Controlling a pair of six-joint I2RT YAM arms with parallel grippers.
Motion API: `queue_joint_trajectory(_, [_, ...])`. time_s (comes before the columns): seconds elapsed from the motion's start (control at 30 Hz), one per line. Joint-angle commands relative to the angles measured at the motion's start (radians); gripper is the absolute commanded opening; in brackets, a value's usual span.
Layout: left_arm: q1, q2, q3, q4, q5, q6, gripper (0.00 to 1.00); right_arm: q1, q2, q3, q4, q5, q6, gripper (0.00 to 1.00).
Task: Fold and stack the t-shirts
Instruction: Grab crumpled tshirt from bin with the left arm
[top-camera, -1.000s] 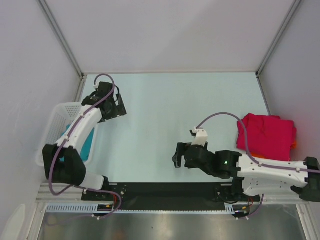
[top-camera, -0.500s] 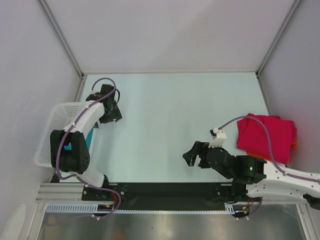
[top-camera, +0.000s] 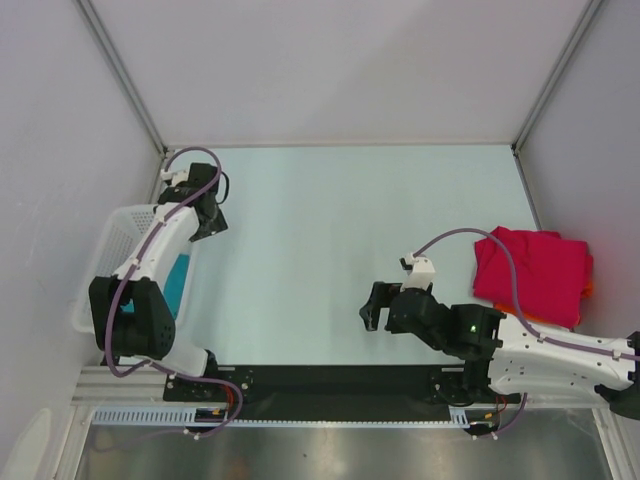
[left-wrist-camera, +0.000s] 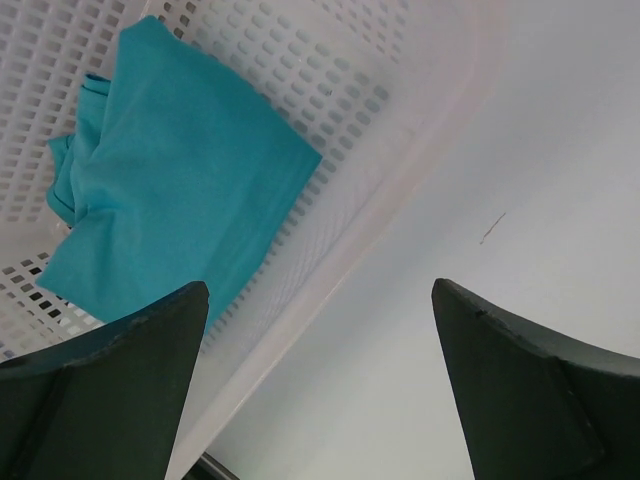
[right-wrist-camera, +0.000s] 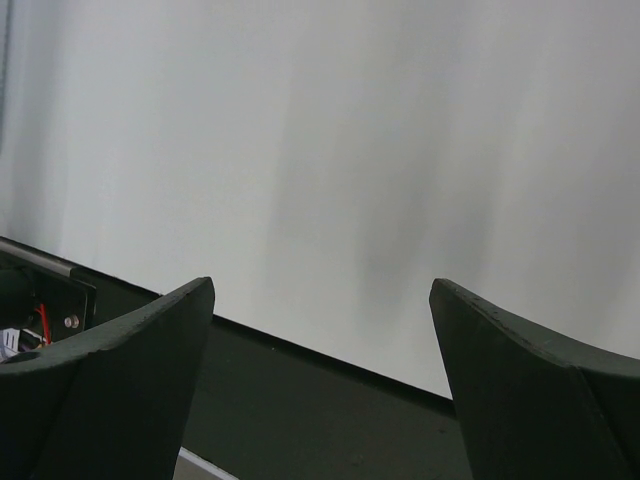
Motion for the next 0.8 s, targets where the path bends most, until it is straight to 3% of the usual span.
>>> queue_joint_trajectory(0.0, [0.04, 0.022, -0.021, 0.025, 0.072, 0.015, 1.0, -0.008, -0.03, 0.039, 0.019, 0.004, -0.016, 0.95])
queue_joint_trajectory(0.17, [0.064, 0.064, -0.064, 0.068, 0.223, 0.009, 1.0, -0.01, -0.076, 0.039, -0.019, 0.021, 0.003, 0.94])
queue_joint_trajectory(0.37, [0.077, 0.095, -0.092, 0.09, 0.275, 0.007, 0.97, -0.01, -0.111, 0.041, -0.046, 0.037, 0.015, 0.93])
queue_joint_trajectory(0.4, [0.084, 0.094, -0.101, 0.1, 0.331, 0.012, 0.92, -0.011, -0.111, 0.042, -0.044, 0.039, 0.015, 0.93])
queue_joint_trajectory(0.43, [0.089, 0.091, -0.125, 0.119, 0.382, 0.033, 0.78, -0.011, -0.111, 0.042, -0.042, 0.039, 0.017, 0.93])
queue_joint_trajectory(0.47, [0.095, 0.086, -0.139, 0.164, 0.454, 0.044, 0.32, -0.011, -0.111, 0.044, -0.038, 0.039, 0.017, 0.93])
queue_joint_trajectory(0.5, [0.101, 0.084, -0.164, 0.185, 0.52, 0.049, 0.17, -0.011, -0.108, 0.047, -0.038, 0.041, 0.017, 0.93])
queue_joint_trajectory(0.53, [0.101, 0.086, -0.173, 0.202, 0.627, 0.05, 0.12, -0.011, -0.107, 0.047, -0.03, 0.039, 0.017, 0.93])
queue_joint_trajectory(0.57, [0.101, 0.088, -0.178, 0.226, 0.669, 0.052, 0.0, -0.011, -0.101, 0.05, -0.029, 0.039, 0.017, 0.93])
queue_joint_trajectory(0.77, [0.049, 0.062, -0.202, 0.288, 0.821, 0.05, 0.0, -0.011, -0.082, 0.068, -0.038, 0.034, 0.017, 0.92])
